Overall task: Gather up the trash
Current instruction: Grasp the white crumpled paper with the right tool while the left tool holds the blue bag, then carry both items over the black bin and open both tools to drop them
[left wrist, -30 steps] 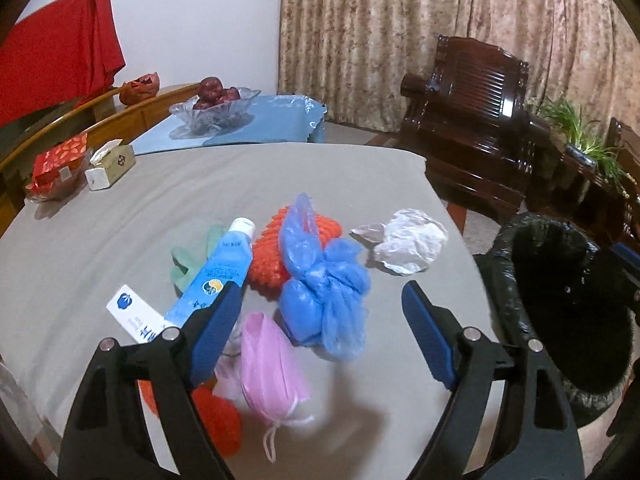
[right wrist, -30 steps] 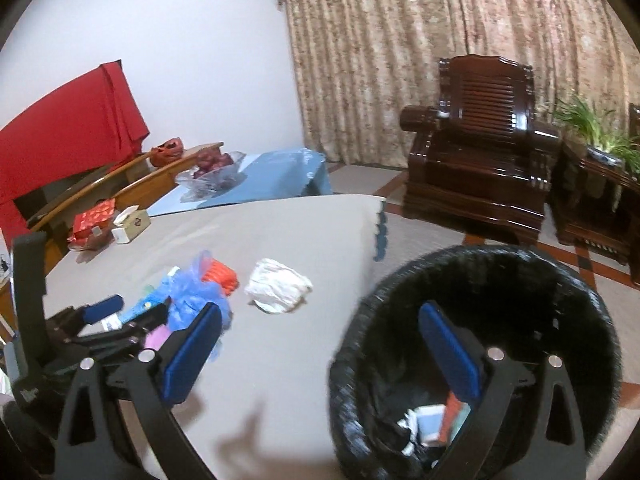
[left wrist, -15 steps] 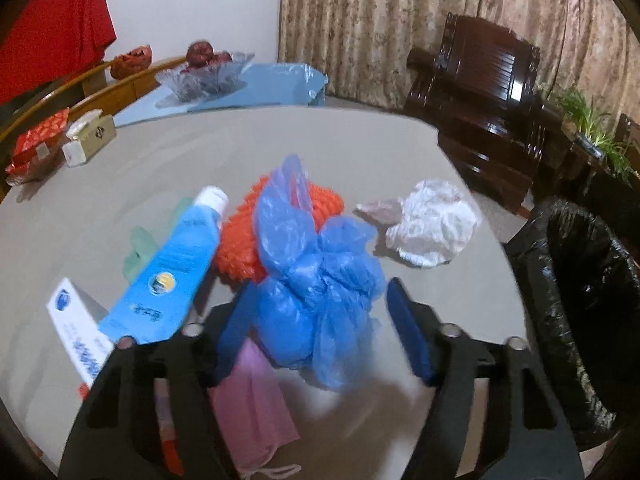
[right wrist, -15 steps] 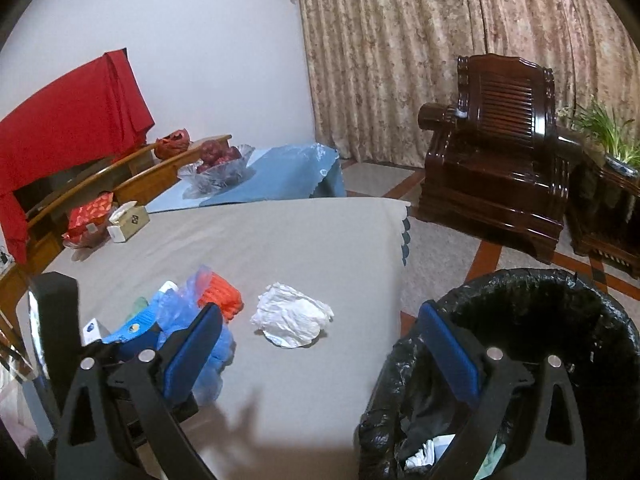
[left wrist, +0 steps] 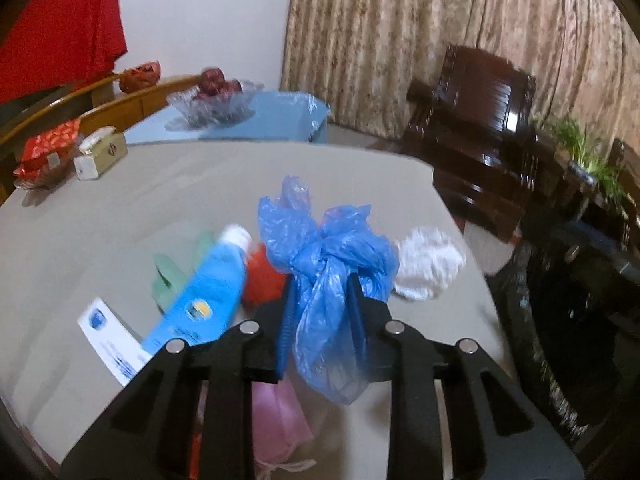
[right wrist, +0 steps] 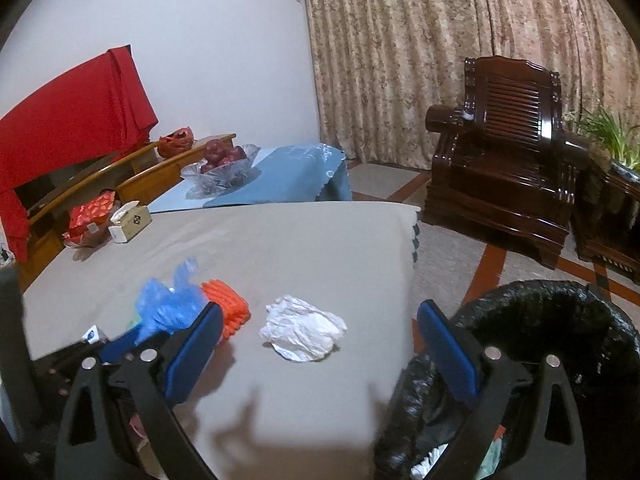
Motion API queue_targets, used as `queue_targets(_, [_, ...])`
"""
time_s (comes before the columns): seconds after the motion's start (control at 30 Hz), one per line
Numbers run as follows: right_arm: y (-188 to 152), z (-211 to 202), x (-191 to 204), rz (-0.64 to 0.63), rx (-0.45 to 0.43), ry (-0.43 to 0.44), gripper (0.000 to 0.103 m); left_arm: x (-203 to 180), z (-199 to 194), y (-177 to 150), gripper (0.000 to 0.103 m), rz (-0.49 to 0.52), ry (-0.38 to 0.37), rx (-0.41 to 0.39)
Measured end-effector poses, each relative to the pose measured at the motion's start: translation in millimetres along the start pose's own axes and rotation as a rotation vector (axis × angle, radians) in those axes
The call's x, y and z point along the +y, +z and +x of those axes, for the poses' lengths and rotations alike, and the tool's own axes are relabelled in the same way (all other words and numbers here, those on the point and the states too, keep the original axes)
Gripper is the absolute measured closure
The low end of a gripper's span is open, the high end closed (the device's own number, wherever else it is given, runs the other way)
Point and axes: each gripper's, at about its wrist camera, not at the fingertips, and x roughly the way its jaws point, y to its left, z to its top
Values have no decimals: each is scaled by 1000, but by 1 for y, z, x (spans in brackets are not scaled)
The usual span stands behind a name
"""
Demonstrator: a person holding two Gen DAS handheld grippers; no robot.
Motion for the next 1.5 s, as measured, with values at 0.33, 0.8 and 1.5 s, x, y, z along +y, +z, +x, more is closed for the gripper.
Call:
queue_targets(0.33, [7,46,23,10,47,27,18,25,2,22,79,-15,58,-71])
queue_targets(0.8, [-17,113,26,3,225,-38,39,36,16,13,79,-19,52,-37])
queue_targets(1.5, [14,8,12,29,50,66,94,-3,-27,27,79,25,-11,-111])
